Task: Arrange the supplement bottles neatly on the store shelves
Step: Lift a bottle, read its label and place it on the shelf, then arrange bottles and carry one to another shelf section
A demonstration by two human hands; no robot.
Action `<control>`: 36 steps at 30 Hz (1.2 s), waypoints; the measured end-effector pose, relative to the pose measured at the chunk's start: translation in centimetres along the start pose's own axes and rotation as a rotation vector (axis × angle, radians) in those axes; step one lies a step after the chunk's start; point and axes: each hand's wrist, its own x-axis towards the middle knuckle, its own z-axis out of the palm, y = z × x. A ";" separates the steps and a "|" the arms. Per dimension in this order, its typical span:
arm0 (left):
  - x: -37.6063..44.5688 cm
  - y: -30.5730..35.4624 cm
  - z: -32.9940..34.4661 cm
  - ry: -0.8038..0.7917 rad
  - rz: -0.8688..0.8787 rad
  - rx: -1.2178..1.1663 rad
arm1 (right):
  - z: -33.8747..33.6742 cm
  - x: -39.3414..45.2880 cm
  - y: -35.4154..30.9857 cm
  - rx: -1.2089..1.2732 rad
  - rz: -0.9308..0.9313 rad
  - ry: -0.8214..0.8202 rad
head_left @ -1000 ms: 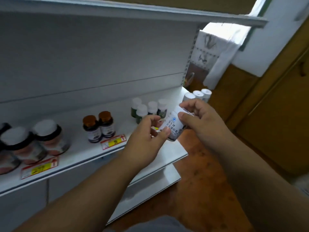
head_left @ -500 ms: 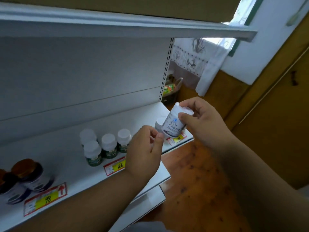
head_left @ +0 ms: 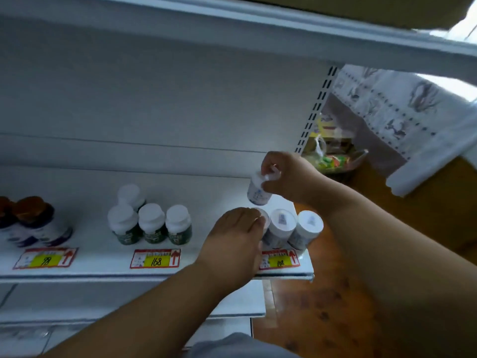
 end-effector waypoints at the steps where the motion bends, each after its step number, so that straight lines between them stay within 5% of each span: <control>1: 0.1 0.3 0.3 -0.008 -0.030 0.026 | 0.4 0.7 0.3 -0.021 -0.028 -0.070; 9: 0.0 0.6 0.6 0.008 -0.063 0.040 | 3.3 1.5 2.4 -0.014 -0.134 -0.314; 25: -0.7 1.6 -1.6 0.016 -0.121 0.000 | 3.1 -0.6 2.2 0.029 -0.104 -0.119; 30: -4.2 -0.8 -4.3 0.136 -0.187 -0.036 | 2.4 -2.2 -3.7 0.076 -0.241 0.018; 36: -14.5 -7.8 -11.4 0.235 -0.355 -0.019 | 7.3 -4.4 -18.4 0.230 -0.370 0.081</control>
